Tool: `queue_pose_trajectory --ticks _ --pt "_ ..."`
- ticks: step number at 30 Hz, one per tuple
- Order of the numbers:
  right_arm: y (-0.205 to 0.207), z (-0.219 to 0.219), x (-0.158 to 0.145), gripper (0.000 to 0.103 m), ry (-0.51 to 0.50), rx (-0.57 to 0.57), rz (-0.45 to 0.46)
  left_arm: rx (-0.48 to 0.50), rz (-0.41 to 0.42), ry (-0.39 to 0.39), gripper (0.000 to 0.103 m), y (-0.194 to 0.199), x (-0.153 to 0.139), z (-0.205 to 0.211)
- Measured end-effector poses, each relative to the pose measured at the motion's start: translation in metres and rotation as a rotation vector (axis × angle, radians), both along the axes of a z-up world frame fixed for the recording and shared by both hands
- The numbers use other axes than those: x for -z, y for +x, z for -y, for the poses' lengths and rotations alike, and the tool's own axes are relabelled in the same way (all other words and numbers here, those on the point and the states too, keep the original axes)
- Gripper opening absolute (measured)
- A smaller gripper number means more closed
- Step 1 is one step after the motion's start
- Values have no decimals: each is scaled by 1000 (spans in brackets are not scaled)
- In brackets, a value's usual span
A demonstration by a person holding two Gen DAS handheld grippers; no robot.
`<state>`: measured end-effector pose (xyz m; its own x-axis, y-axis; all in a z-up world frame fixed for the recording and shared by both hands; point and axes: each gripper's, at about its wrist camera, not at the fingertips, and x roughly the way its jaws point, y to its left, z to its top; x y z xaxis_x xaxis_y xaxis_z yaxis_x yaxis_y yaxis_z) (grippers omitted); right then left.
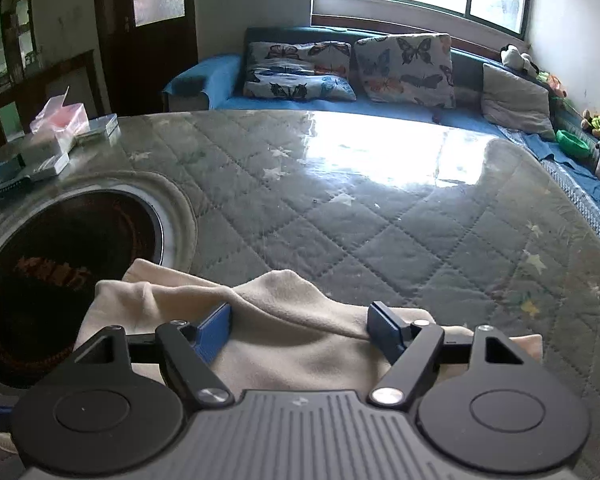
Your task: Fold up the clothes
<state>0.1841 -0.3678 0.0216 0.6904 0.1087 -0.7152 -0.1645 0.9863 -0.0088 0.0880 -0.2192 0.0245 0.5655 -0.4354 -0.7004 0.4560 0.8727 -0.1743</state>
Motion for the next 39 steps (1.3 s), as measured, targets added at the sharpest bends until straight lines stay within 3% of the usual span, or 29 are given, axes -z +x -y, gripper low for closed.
queue_pose_trajectory --ticks 7,16,24,39 --pt "-18 5 -13 77 -1 -11 21 -19 9 -1 49 -5 -6 -3" --pt "-75 23 -20 78 12 -7 34 -70 13 31 50 -17 -7 -14" --pt "-125 22 -14 88 -42 -7 60 -90 17 50 55 -35 -8 -20" --pt "-174 24 -9 103 1 49 74 -134 50 66 87 -73 -11 -39"
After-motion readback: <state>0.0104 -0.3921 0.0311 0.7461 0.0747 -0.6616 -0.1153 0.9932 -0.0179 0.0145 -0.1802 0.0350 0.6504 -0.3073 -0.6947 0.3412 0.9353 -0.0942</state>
